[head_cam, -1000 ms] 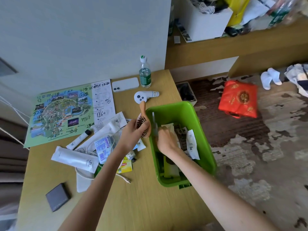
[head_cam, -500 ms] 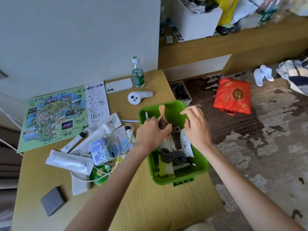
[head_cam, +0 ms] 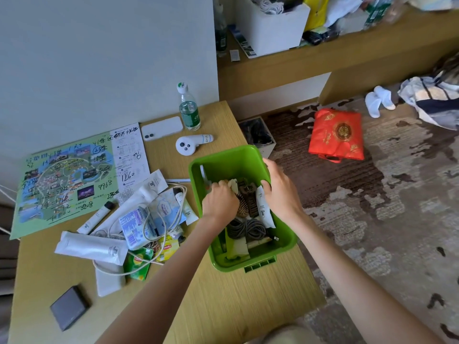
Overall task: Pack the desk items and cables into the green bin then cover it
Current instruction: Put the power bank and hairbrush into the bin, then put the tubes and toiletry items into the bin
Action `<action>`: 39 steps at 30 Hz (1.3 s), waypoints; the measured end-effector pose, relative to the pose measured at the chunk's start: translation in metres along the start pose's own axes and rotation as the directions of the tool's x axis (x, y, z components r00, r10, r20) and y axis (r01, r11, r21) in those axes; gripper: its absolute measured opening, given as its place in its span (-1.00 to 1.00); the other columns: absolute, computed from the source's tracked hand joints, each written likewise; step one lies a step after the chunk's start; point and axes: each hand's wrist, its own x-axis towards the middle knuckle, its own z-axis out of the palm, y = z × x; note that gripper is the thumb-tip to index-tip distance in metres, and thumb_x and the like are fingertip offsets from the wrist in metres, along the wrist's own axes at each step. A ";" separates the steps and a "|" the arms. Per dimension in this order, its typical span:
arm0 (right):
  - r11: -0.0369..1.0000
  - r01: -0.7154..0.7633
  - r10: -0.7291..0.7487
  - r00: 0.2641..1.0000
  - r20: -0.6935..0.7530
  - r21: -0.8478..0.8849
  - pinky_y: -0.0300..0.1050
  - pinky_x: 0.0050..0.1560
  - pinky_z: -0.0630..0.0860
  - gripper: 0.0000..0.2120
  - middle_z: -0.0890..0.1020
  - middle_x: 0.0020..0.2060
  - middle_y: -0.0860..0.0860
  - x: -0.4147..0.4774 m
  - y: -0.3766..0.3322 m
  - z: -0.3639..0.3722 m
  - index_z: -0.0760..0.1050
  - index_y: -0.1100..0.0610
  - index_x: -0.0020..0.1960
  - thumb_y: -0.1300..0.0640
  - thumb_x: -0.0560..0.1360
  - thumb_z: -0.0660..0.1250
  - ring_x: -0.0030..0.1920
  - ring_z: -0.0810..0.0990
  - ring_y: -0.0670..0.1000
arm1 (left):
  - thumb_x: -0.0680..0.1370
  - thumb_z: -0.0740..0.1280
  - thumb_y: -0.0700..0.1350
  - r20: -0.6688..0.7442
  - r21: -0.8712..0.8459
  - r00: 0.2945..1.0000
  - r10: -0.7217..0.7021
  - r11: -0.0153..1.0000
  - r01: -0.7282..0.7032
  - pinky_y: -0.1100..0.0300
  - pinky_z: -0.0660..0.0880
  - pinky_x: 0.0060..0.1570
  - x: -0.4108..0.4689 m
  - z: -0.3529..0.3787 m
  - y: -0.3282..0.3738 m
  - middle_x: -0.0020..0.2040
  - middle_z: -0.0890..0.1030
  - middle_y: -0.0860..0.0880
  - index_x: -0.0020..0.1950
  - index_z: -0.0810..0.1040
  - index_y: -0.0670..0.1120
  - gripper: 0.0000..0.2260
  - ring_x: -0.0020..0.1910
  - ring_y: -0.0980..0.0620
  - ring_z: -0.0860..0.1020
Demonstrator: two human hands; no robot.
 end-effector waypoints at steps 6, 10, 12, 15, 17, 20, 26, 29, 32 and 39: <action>0.998 0.033 -0.037 0.997 0.069 0.050 -0.12 0.11 0.53 -0.39 0.32 0.50 0.05 -0.009 0.009 -0.006 0.11 0.09 0.56 0.21 0.59 0.28 0.35 0.48 0.09 | 0.63 0.17 -0.20 0.039 -0.060 0.917 0.398 0.917 -0.395 -0.09 0.53 -0.12 -0.010 -0.006 -0.003 0.01 0.56 -0.12 0.14 0.58 -0.15 -0.79 -0.09 -0.15 0.56; 0.998 0.029 -0.032 0.998 0.056 0.056 -0.21 -0.03 0.55 -0.40 0.28 0.51 0.02 -0.010 0.011 -0.004 0.10 0.07 0.57 0.19 0.60 0.26 0.24 0.56 0.09 | 0.57 0.29 -0.28 0.214 -0.083 0.846 0.489 0.872 -0.483 -0.02 0.54 -0.02 -0.023 0.018 -0.009 0.02 0.58 -0.07 0.17 0.60 -0.10 -0.78 -0.04 -0.05 0.55; 0.999 0.026 -0.029 0.998 0.054 0.047 -0.23 0.05 0.48 -0.41 0.27 0.52 0.01 -0.011 0.011 -0.003 0.09 0.07 0.57 0.18 0.61 0.25 0.32 0.50 0.05 | 0.54 0.30 -0.28 0.361 -0.069 0.797 0.485 0.866 -0.496 0.02 0.52 0.06 -0.030 0.031 -0.012 0.07 0.59 -0.06 0.21 0.60 -0.09 -0.73 0.03 -0.03 0.55; 0.999 0.028 -0.030 0.998 0.053 0.029 -0.20 0.10 0.47 -0.42 0.26 0.52 0.01 -0.011 0.011 -0.003 0.09 0.08 0.57 0.17 0.62 0.23 0.38 0.44 0.04 | 0.54 0.30 -0.24 0.437 -0.020 0.775 0.457 0.866 -0.499 0.02 0.49 0.13 -0.033 0.038 -0.014 0.17 0.57 -0.05 0.27 0.57 -0.06 -0.69 0.15 -0.05 0.52; 0.999 0.030 -0.031 0.998 0.048 0.021 -0.23 0.06 0.47 -0.42 0.27 0.52 0.01 -0.011 0.010 -0.003 0.09 0.09 0.57 0.18 0.62 0.23 0.38 0.45 0.04 | 0.55 0.28 -0.23 0.378 0.009 0.803 0.461 0.866 -0.501 -0.03 0.52 0.10 -0.030 0.034 -0.013 0.19 0.57 0.00 0.27 0.56 -0.01 -0.69 0.18 -0.04 0.51; 0.999 0.037 -0.038 0.999 0.035 0.011 -0.19 -0.02 0.55 -0.42 0.29 0.51 0.03 -0.011 0.008 -0.003 0.10 0.10 0.57 0.20 0.61 0.24 0.30 0.52 0.05 | 0.58 0.24 -0.20 0.199 0.054 0.853 0.483 0.864 -0.501 -0.03 0.57 0.00 -0.025 0.019 -0.011 0.17 0.59 0.04 0.22 0.57 0.03 -0.73 0.12 -0.03 0.57; 0.985 0.063 -0.068 0.997 -0.025 -0.160 -0.22 0.06 0.50 -0.48 0.43 0.37 0.08 -0.012 0.000 -0.004 0.23 0.19 0.50 0.20 0.58 0.28 0.21 0.54 0.04 | 0.61 0.24 -0.17 -0.174 -0.005 0.875 0.452 0.888 -0.459 0.02 0.57 -0.18 -0.021 -0.023 -0.023 0.06 0.59 0.05 0.09 0.62 -0.02 -0.82 -0.08 0.03 0.60; 0.948 0.103 -0.130 0.989 -0.071 -0.301 -0.06 0.36 0.35 -0.52 0.38 0.39 0.11 -0.015 -0.013 -0.003 0.32 0.21 0.43 0.19 0.53 0.31 0.39 0.38 0.08 | 0.60 0.25 -0.21 -0.310 -0.057 0.874 0.375 0.910 -0.411 0.04 0.54 -0.25 -0.025 -0.039 -0.042 -0.02 0.59 0.04 0.05 0.63 -0.05 -0.82 -0.16 0.06 0.56; 0.956 0.151 -0.175 0.981 -0.078 -0.251 0.00 0.33 0.39 -0.56 0.40 0.37 0.13 -0.016 -0.041 0.004 0.39 0.22 0.37 0.22 0.50 0.34 0.37 0.40 0.10 | 0.57 0.25 -0.25 -0.422 -0.101 0.878 0.226 0.951 -0.293 0.11 0.50 -0.29 -0.034 -0.050 -0.069 -0.07 0.59 0.09 -0.01 0.63 0.00 -0.80 -0.20 0.06 0.55; 0.905 0.419 -0.418 0.908 0.038 -0.067 -0.02 0.07 0.48 -0.70 0.50 0.19 0.08 -0.030 -0.140 0.052 0.48 0.21 0.19 0.32 0.47 0.33 0.12 0.52 0.08 | 0.52 0.23 -0.26 -0.412 -0.198 0.904 -0.114 0.980 0.034 0.09 0.51 -0.20 -0.064 -0.052 -0.172 -0.01 0.63 0.03 -0.03 0.63 -0.01 -0.77 -0.11 0.00 0.60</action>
